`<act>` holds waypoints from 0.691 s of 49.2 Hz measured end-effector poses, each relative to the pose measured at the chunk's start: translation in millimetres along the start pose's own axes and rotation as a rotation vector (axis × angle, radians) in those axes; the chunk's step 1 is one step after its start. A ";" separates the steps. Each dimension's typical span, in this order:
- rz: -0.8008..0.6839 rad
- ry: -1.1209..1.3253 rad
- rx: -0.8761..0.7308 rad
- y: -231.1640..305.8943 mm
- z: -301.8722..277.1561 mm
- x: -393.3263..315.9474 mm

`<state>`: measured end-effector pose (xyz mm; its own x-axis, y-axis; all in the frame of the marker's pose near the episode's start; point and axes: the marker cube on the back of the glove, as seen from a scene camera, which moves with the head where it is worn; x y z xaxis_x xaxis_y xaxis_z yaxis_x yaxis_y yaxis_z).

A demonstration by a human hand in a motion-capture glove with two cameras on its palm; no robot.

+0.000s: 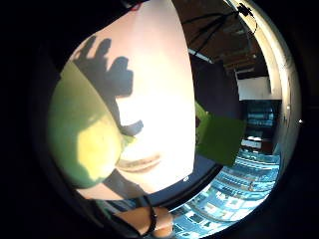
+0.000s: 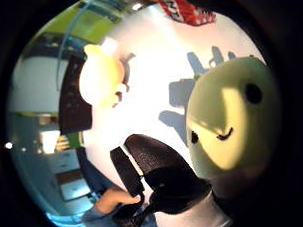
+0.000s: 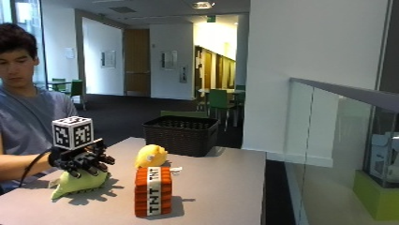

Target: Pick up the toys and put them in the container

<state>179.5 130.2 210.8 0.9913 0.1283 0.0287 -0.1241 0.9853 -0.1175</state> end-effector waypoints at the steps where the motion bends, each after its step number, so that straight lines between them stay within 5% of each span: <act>1: -0.003 -0.004 -0.013 0.8 4.7 0.5; 9: -0.006 -0.025 -0.079 5.6 38.3 2.0; 19: 0.020 0.029 0.139 16.2 43.2 -5.5; 34: 0.041 -0.040 0.161 -1.1 -23.2 4.1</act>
<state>184.8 127.0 188.1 0.9832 0.1700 0.0671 -0.1730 0.9841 0.0410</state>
